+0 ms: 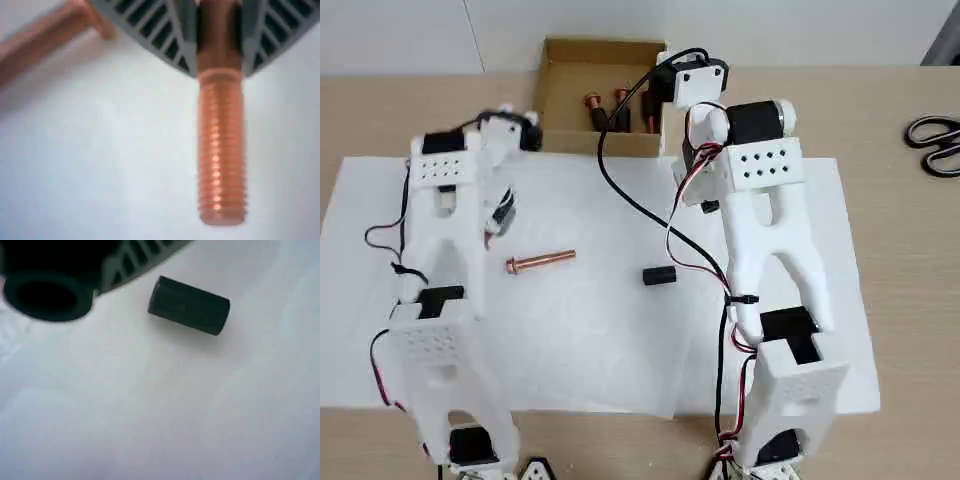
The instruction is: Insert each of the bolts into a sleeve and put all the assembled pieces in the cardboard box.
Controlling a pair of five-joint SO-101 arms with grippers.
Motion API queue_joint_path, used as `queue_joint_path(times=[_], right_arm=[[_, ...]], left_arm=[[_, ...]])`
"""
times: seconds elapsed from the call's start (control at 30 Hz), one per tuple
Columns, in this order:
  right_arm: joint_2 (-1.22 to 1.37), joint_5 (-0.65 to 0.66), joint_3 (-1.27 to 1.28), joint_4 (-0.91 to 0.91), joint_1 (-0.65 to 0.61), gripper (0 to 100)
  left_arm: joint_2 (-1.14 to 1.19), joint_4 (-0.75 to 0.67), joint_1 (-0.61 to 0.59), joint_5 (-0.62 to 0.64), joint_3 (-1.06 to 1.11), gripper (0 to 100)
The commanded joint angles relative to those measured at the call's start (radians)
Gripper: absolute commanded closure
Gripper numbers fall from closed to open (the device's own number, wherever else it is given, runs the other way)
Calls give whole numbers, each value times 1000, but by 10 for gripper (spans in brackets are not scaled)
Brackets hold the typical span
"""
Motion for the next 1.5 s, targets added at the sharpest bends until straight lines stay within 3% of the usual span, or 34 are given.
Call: queue_joint_path(times=[0.0, 0.07, 0.47, 0.67, 0.77, 0.97, 1.2, 1.37, 1.47], right_arm=[[-73, 9, -40, 8, -1, 942], [-74, 9, -40, 8, -1, 942], [-77, 9, -40, 8, -4, 940], [-77, 9, -40, 8, -7, 939], [-74, 9, -40, 8, -5, 939], [-71, 9, -40, 8, -7, 939], [-71, 9, -40, 8, -7, 939], [-71, 9, -40, 8, -7, 939], [-71, 9, -40, 8, -7, 939]], left_arm=[[-14, 106, 43, -97, -154, 994], [-14, 104, 52, -175, -162, 994], [-5, 103, 48, -973, -157, 995], [35, 101, 78, -1303, -163, 995], [72, 52, 81, -1304, -166, 995], [106, -32, 78, -1169, -166, 988], [106, -26, 72, -1112, -166, 824], [104, -17, 80, -1007, -243, 822], [104, 61, 80, -893, -398, 822]])
